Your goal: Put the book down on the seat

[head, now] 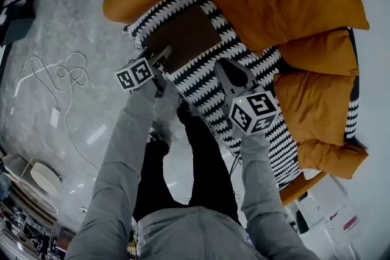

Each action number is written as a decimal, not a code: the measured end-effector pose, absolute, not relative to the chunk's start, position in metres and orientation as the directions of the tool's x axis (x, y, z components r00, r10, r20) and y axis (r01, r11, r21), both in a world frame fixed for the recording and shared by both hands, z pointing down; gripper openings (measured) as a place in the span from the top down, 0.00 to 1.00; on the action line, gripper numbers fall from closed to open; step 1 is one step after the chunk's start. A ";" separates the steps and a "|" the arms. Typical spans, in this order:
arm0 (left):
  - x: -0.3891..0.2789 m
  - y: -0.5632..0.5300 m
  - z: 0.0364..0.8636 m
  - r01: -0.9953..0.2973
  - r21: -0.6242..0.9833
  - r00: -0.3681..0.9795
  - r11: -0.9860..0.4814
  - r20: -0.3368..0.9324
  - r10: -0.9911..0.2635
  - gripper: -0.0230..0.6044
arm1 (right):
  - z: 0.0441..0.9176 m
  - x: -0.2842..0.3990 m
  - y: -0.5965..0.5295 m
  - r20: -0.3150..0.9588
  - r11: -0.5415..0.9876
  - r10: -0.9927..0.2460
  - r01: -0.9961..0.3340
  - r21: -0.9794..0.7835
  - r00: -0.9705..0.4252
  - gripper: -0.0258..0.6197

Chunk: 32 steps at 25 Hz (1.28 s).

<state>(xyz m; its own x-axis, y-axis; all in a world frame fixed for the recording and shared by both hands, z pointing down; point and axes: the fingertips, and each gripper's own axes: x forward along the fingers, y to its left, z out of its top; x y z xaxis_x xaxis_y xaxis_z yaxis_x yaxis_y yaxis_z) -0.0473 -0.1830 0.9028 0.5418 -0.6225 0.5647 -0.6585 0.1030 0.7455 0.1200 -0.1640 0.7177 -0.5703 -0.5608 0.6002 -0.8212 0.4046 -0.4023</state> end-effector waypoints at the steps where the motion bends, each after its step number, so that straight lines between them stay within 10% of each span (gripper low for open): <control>1: -0.052 -0.179 0.902 -0.666 0.738 0.531 0.109 0.571 -0.626 0.32 | 0.716 0.121 -0.161 0.603 0.393 -0.570 -0.830 -0.397 -0.558 0.91; 32: -0.094 -0.062 0.530 -0.738 0.545 0.649 -0.397 0.413 -0.639 0.32 | 0.396 0.114 -0.054 0.363 0.400 -0.825 -0.901 -0.168 -0.433 0.91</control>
<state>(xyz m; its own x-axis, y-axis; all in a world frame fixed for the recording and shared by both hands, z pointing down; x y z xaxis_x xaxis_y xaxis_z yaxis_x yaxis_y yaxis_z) -0.0937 -0.0625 0.5304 0.6488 -0.6391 0.4131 -0.7383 -0.3972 0.5451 0.1144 -0.0536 0.3962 -0.4334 -0.8249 0.3628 -0.9012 0.3997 -0.1679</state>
